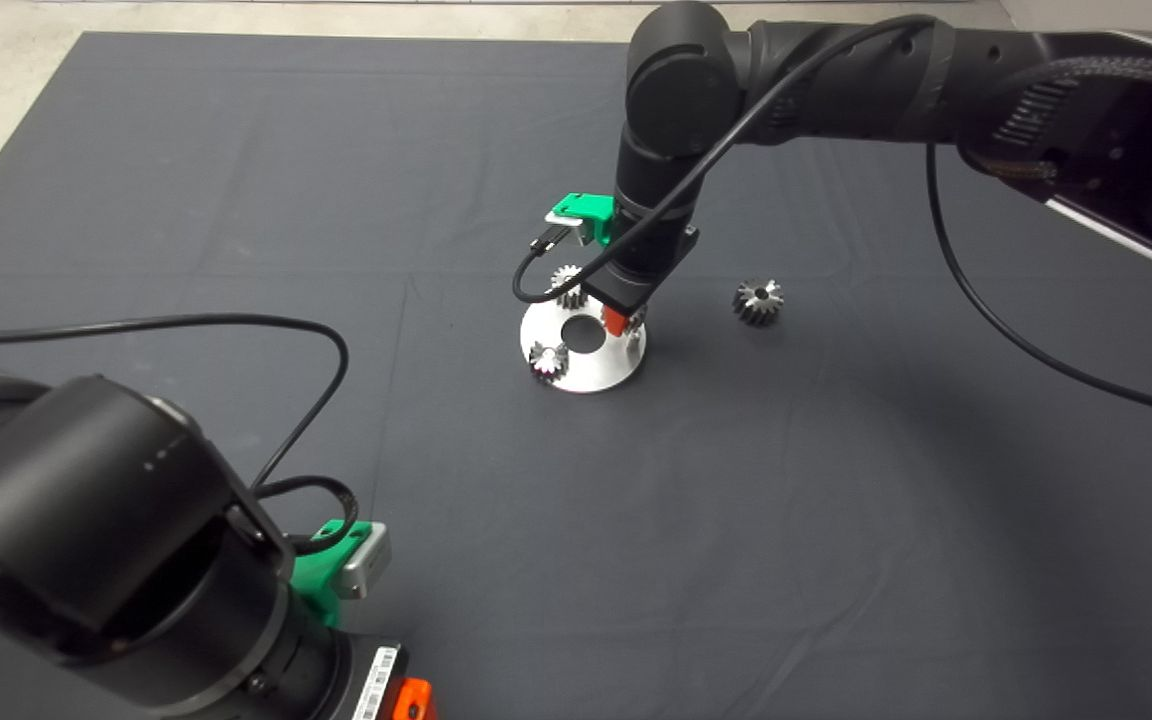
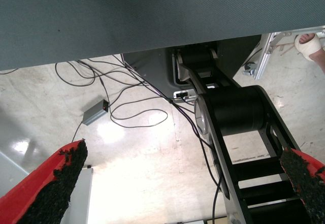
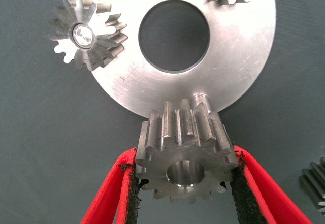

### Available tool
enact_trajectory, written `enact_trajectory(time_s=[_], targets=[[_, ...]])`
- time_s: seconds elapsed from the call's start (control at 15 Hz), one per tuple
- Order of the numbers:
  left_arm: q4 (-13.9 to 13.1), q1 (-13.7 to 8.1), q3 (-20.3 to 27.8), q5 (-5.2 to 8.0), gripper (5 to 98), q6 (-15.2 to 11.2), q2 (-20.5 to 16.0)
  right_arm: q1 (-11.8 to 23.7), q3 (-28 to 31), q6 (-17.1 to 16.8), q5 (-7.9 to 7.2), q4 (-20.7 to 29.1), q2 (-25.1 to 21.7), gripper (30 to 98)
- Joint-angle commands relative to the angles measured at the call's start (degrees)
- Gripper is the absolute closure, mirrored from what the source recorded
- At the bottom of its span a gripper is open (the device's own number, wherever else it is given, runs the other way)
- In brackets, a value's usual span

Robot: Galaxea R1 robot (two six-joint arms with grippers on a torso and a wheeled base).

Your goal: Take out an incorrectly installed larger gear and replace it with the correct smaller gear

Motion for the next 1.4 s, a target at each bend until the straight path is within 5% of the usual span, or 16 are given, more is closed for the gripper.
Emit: enact_trajectory(time_s=[0.0,1.33], targets=[[-1.2,-0.6,0.8,-0.11,5.4,-0.2,-0.2,1.2,0.2,-0.7,-7.03,1.7,0.4,89.0],[-1.5,-0.6,0.8,-0.11,5.4,-0.2,-0.2,-0.8,0.2,-1.9,-7.33,-4.4,-0.9,89.0]])
